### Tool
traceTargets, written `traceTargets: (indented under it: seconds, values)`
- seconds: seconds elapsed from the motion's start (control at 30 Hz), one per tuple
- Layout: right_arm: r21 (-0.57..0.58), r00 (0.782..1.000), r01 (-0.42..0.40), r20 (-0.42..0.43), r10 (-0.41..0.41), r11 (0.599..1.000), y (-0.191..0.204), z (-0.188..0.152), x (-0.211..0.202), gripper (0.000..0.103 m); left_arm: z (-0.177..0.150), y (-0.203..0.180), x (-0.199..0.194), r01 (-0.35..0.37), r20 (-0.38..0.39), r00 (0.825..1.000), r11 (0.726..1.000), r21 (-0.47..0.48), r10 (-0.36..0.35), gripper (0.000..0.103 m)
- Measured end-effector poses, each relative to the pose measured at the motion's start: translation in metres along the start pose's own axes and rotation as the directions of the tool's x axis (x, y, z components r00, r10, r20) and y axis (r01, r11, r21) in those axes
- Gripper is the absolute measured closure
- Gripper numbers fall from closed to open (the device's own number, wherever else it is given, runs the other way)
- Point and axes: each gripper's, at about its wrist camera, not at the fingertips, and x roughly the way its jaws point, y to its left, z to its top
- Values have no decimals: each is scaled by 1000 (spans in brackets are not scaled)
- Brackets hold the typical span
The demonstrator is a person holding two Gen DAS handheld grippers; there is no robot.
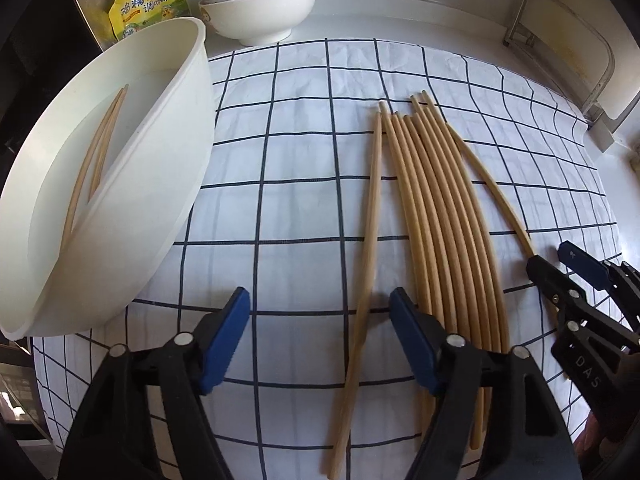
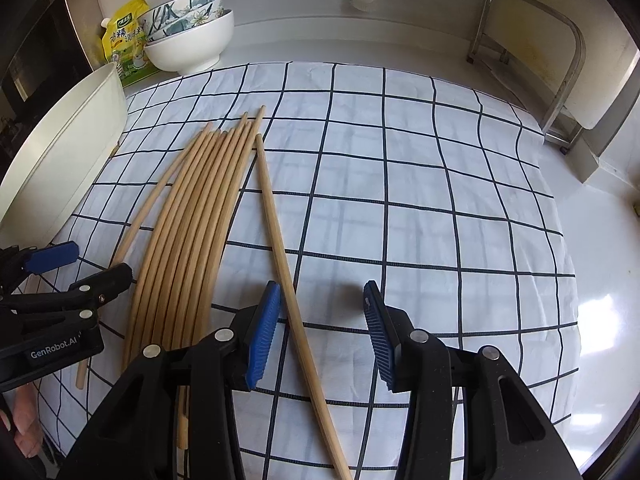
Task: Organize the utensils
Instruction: 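Close the left tool on a chopstick while the right tool grasps another chopstick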
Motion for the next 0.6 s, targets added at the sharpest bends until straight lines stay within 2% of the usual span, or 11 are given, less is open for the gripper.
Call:
traceTargets:
  seconds: [0.03, 0.07, 0.1, 0.13, 0.17, 0.2, 0.47, 0.6]
  values:
    - [-8, 1000, -1, 3, 1, 1000, 1, 1, 1, 62, 2, -1, 2, 15, 0, 1000, 1000, 5, -15, 52]
    - [-13, 1000, -5, 5, 5, 1000, 2, 1, 1, 62, 4, -5, 2, 22, -1, 1000, 1000, 11, -22, 56]
    - [-19, 1000, -14, 7, 14, 1000, 3, 2, 1, 67, 4, -8, 2, 27, 0, 1000, 999, 20, -27, 65]
    - [-26, 1000, -15, 8, 15, 1000, 4, 2, 1, 76, 5, -9, 1, 32, -1, 999, 999, 28, -32, 76]
    - [-33, 1000, -16, 8, 17, 999, 5, 2, 0, 82, 4, -11, 2, 37, -4, 999, 999, 33, -37, 82]
    - [-38, 1000, -16, 6, 16, 999, 6, 2, 0, 94, 5, -12, 2, 47, -9, 999, 998, 37, -47, 94]
    - [43, 996, -84, -8, 85, 996, -1, 3, -7, 97, -1, -1, -6, 109, -44, 993, 993, 33, -108, 96]
    - [65, 994, -107, 13, 106, 992, 2, 8, -22, 97, -6, 11, -27, 129, -19, 992, 991, 37, -128, 96]
